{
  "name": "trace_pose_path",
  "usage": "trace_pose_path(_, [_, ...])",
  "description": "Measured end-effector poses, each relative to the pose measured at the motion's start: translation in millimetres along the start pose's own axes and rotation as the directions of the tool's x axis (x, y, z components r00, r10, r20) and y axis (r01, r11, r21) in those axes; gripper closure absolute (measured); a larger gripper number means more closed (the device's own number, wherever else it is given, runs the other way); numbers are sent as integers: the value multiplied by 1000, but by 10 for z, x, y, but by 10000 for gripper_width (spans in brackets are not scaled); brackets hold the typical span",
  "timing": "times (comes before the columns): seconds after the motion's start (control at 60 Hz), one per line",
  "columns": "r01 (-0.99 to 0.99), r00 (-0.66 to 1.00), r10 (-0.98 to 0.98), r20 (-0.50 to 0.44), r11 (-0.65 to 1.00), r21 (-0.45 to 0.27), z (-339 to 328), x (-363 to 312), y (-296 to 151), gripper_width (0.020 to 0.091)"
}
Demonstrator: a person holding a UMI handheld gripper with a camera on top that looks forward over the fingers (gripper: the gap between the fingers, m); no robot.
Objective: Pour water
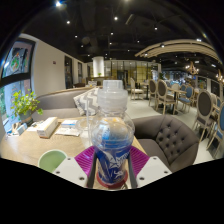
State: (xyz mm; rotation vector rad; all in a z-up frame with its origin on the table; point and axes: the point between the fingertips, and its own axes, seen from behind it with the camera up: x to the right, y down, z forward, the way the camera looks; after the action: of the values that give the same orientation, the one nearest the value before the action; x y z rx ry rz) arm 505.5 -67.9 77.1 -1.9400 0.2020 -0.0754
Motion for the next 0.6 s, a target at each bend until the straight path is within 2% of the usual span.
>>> trace_pose_path(0.033, [4,1000,-4,-9,1000,-21,1,8,18,573])
trace_pose_path(0.067, [4,1000,-5,-22,999,-51,28,-7,107,489])
trace_pose_path(0.133, [-10,999,6,-37,993,-117,-75,21,138,234])
trace_pose_path(0.183, [-30,998,23,-50,988,-153,-117,31,197,273])
trace_pose_path(0.233, [-49,997,37,-69,983,-178,-254,79,184,240])
trace_pose_path(0.4, [-71,994,50,-96,970,-232,-841,-22,52,248])
trace_pose_path(0.6, [-67,991,29,-131,953,-295,-1929,-409,-134,249])
